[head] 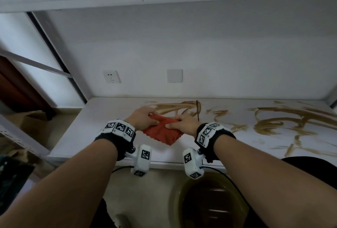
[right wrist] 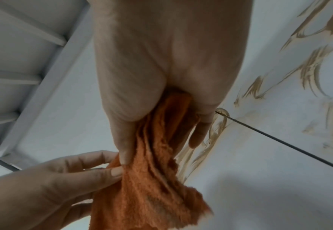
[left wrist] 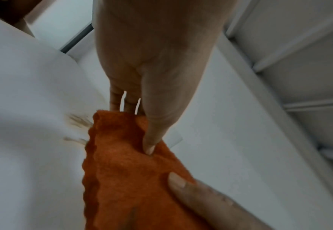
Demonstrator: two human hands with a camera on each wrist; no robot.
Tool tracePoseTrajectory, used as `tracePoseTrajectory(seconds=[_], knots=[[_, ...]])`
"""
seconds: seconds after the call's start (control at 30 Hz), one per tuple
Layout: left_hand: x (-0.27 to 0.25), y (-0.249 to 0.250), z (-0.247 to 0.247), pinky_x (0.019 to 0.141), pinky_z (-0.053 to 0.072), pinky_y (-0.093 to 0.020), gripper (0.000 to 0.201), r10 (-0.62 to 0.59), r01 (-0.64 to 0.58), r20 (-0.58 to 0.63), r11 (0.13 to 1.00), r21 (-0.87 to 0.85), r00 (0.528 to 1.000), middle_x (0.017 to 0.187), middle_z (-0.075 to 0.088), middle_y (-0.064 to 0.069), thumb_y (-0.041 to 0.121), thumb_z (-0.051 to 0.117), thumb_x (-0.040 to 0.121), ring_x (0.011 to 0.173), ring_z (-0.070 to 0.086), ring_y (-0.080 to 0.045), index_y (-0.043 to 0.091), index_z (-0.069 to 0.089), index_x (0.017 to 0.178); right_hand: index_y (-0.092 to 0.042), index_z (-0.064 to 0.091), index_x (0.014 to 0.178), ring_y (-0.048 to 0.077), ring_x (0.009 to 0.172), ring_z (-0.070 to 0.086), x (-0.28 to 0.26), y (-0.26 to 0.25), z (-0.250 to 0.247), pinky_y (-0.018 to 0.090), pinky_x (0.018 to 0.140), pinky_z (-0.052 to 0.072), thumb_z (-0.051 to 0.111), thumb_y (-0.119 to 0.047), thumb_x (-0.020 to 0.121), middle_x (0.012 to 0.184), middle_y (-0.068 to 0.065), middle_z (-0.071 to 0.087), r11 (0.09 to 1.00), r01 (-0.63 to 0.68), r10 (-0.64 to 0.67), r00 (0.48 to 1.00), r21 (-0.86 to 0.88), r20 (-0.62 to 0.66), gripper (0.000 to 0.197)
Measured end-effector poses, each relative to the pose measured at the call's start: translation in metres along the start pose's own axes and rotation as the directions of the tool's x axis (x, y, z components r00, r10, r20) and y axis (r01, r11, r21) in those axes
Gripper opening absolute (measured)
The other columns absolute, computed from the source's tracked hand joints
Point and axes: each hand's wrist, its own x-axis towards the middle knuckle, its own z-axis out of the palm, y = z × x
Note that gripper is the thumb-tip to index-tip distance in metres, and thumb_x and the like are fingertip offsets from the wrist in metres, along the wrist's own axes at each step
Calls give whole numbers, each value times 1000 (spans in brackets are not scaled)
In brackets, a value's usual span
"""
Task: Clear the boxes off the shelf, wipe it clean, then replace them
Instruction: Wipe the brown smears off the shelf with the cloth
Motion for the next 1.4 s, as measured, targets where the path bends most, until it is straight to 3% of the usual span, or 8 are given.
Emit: tracePoseTrajectory(seconds=[0.13,0.37,0.57,0.67,0.8,0.97,1.17,1.4], knots=[[11,-19,10,95,41,-27,30,11,5,-80,980,198,997,121,63,-8,15,54,90,113,56,-24,14,61,119,-13,61,81,24,79,63,9,21,-4,39,78,54,65,-26,83,87,10,65,984,-109,100,993,-139,-70,13],[32,-77,21,99,41,-30,33,-156,155,-19,940,303,988,136,52,-8,8,42,94,123,50,-26,17,60,121,-3,48,108,23,84,54,32,55,-2,27,62,42,56,-19,87,97,11,55,859,-196,104,971,-472,-215,28],[45,-110,32,103,39,-31,36,-244,207,52,903,377,968,138,49,-6,8,36,96,126,46,-24,17,57,125,2,27,137,29,108,50,61,59,25,35,85,41,43,-6,92,134,20,41,686,55,-134,990,-726,-52,48],[51,-115,40,104,38,-32,37,-251,192,90,888,418,964,137,49,-6,9,37,96,127,45,-25,17,54,128,-6,31,136,31,123,42,77,76,47,39,98,39,47,-3,89,141,14,34,595,155,-39,986,-789,164,50],[57,-120,53,107,37,-33,39,-256,169,129,868,466,958,140,46,-5,10,40,96,130,42,-23,18,51,133,-23,31,139,31,134,23,89,95,61,49,107,32,57,-33,87,150,2,22,478,208,13,970,-853,244,58],[59,-123,71,109,36,-31,44,-288,192,108,832,521,952,145,43,-5,12,37,96,133,41,-22,15,46,140,-33,17,149,25,145,8,99,99,55,48,114,15,35,-53,95,159,-7,8,454,244,26,958,-857,287,59],[66,-116,83,78,48,-28,28,-378,321,9,798,509,926,109,65,-7,12,45,90,98,63,-24,9,67,108,-31,13,150,24,146,6,116,104,49,47,116,16,30,-28,101,159,-2,2,363,308,38,938,-879,345,51],[71,-103,79,62,41,-26,32,-416,370,-17,788,492,909,60,44,-3,9,43,91,52,41,-15,9,43,59,-31,9,150,29,146,2,124,118,1,49,119,7,38,-15,98,159,3,-3,498,46,131,983,-866,128,62]])
